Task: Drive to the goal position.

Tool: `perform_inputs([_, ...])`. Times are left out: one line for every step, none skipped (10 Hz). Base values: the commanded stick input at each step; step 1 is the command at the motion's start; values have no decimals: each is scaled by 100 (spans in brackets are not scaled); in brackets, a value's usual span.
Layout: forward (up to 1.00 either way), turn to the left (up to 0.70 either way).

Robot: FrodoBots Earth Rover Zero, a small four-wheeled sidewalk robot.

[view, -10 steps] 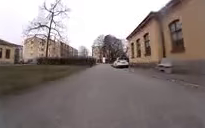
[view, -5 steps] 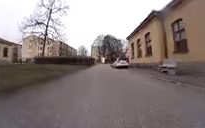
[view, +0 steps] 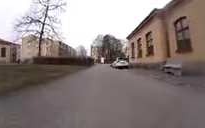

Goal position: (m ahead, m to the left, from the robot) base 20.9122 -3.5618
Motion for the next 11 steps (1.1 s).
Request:
perform_inputs([100, 0])
perform_inputs([100, 0])
perform_inputs([100, 0])
perform_inputs([100, 0])
perform_inputs([100, 0])
perform_inputs([100, 0])
perform_inputs([100, 0])
perform_inputs([100, 0])
perform_inputs([100, 0])
perform_inputs([100, 0])
perform_inputs([100, 0])
